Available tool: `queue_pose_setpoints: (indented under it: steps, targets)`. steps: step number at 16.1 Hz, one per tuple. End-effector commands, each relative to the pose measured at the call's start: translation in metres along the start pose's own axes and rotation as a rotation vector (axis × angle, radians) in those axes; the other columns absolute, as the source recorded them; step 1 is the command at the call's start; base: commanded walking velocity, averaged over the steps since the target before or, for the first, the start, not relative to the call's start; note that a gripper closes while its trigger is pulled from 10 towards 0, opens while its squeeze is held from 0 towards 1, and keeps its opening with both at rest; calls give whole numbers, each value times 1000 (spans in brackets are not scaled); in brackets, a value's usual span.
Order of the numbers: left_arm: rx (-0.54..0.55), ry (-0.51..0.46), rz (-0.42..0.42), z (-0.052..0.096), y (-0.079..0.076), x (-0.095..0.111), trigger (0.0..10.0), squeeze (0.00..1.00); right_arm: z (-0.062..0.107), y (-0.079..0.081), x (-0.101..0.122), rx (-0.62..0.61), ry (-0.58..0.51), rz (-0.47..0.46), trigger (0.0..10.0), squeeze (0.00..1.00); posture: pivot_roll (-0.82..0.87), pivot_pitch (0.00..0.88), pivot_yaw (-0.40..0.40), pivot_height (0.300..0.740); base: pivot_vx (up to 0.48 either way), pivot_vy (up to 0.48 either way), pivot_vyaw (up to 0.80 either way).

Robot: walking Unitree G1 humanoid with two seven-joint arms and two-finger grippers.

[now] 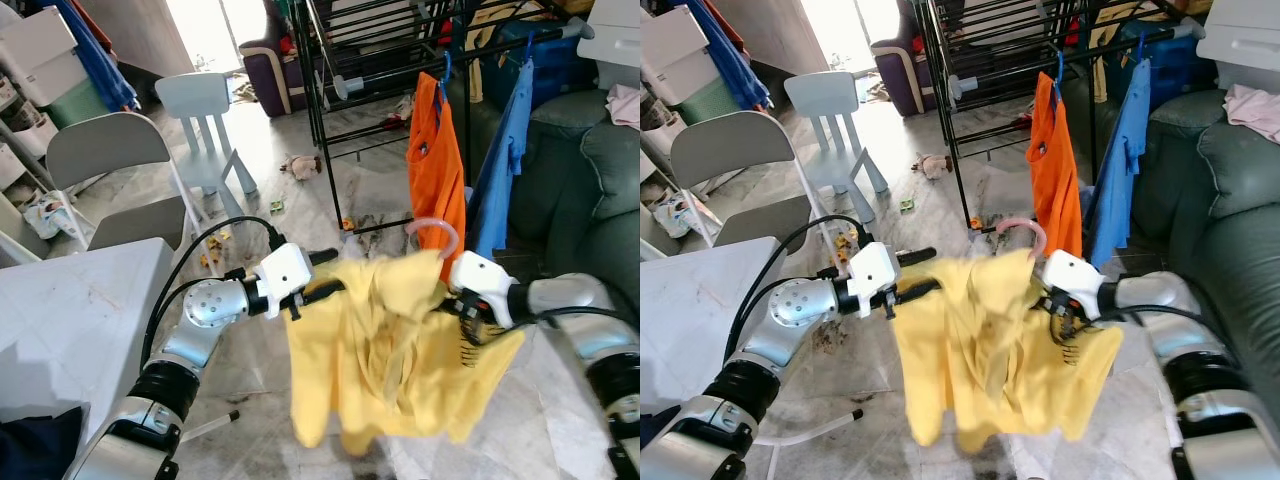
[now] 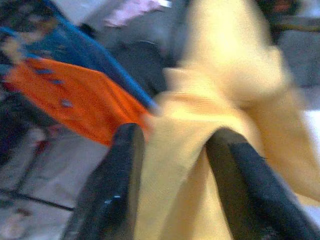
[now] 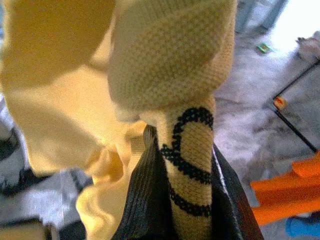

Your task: Hang hanger

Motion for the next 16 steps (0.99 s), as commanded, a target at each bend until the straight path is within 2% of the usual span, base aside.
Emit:
queue_pose_setpoints:
  steps: [1,3,4,5,6,8,9,10,12,13,14,15,16]
  targets:
    - [-68,51,37,9,-12,-14,10000,1000,-2,-8,17,-59,-68,-12,0,0,-204,0,181,740,0,0,0]
    - [-108,72,53,13,-23,-21,10000,1000,-7,-19,17,-192,-96,-123,0,0,-204,0,182,740,0,0,0]
    - [-97,71,56,13,-23,-21,10000,1000,-8,-21,16,-215,-99,-143,0,0,-204,0,182,740,0,0,0]
    - [-47,72,72,14,-18,-23,10000,1000,-11,-23,14,-281,-114,-228,0,0,-207,0,184,740,0,0,0]
    - [-27,73,76,15,-16,-24,10000,1000,-12,-22,13,-291,-113,-249,0,0,-208,0,186,740,0,0,0]
    - [190,80,151,22,11,-30,10000,1000,-15,-21,7,-361,-114,-340,0,0,-211,0,186,740,0,0,0]
    - [330,81,210,29,27,-34,10000,1000,-16,-22,4,-417,-119,-396,0,0,-213,0,189,740,0,0,0]
    - [399,76,243,34,34,-36,10000,1000,-16,-22,3,-440,-124,-415,0,0,-213,0,190,740,0,0,0]
    - [683,83,349,60,57,-49,10000,1000,-16,-21,-1,-530,-138,-519,0,0,-213,0,190,740,0,0,0]
    - [796,93,389,73,62,-55,10000,1000,-16,-18,-5,-566,-128,-555,1725,0,-212,0,189,740,0,0,0]
    - [894,127,405,85,66,-63,10000,1000,-17,-15,-5,-590,-132,-575,2941,0,-212,0,187,740,0,0,0]
    - [977,135,428,99,65,-68,10000,1000,-19,-9,-4,-623,-143,-624,10000,0,-211,0,187,740,0,0,0]
    - [998,138,442,103,63,-69,10000,1000,-21,-5,-5,-647,-134,-641,10000,0,-211,0,187,740,0,0,0]
Point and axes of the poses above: a point about 5 cm out from each wrist's last joint towards the gripper, its own z axis pointing back from the gripper into the wrist, its own x axis along the axis of the wrist's last joint, y = z × x, the point moved 6 cm from there along -z, pointing out of the wrist towards the gripper, and after that the axes turned 4 degrees about -z, right-handed, at the moved point
